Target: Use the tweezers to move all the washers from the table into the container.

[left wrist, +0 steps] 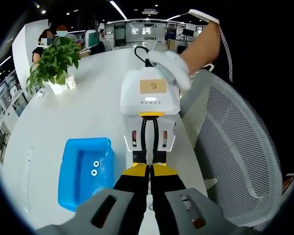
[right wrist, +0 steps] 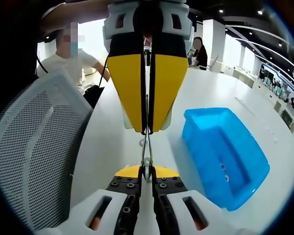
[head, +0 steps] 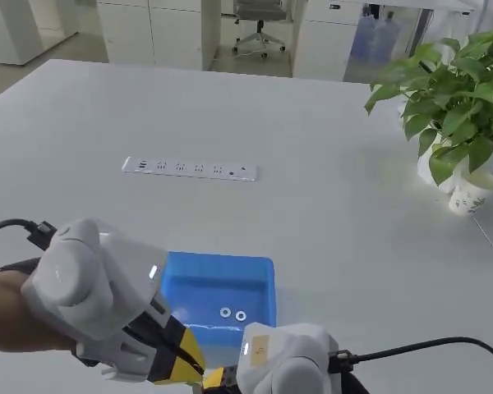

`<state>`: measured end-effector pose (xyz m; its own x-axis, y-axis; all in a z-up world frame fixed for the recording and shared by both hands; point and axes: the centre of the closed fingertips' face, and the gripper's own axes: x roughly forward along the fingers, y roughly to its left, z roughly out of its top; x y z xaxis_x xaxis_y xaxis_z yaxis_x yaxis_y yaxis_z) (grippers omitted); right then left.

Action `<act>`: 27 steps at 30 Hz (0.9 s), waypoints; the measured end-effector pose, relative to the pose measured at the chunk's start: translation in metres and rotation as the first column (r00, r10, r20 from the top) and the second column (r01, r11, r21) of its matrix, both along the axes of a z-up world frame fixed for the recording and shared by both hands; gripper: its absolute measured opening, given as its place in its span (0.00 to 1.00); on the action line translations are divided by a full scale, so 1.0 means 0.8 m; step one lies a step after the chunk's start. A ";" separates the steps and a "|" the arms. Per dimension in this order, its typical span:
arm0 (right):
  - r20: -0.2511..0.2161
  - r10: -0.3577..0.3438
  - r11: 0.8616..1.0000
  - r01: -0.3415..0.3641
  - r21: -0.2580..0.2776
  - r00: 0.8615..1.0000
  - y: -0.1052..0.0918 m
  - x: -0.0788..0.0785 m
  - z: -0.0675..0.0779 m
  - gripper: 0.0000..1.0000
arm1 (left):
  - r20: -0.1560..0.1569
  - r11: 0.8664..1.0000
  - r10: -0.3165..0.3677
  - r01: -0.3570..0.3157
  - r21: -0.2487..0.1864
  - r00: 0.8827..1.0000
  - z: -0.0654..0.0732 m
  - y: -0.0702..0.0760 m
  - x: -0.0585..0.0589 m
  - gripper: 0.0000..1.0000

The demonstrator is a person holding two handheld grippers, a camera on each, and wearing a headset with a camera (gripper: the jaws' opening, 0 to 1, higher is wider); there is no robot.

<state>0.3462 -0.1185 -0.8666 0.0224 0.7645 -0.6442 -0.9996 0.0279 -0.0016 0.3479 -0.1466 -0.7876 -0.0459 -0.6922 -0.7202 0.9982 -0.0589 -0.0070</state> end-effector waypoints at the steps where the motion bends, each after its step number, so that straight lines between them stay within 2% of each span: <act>1: 0.000 0.001 1.000 -0.001 -0.001 1.000 0.000 0.000 0.000 0.09 | -0.001 1.000 0.000 0.000 0.000 1.000 0.000 0.000 0.000 0.04; 15: 0.003 0.001 1.000 -0.001 0.002 1.000 0.000 -0.001 0.006 0.09 | 0.003 1.000 0.000 0.000 -0.002 1.000 0.005 0.000 0.000 0.04; 27: 0.015 0.014 1.000 -0.014 0.002 1.000 -0.002 -0.001 0.020 0.09 | 0.002 1.000 0.011 -0.011 -0.014 1.000 0.020 0.000 0.000 0.04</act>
<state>0.3458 -0.1197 -0.8506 0.0210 0.7662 -0.6423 -0.9998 0.0138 -0.0162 0.3481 -0.1464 -0.7714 -0.0372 -0.7024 -0.7109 0.9988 -0.0481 -0.0047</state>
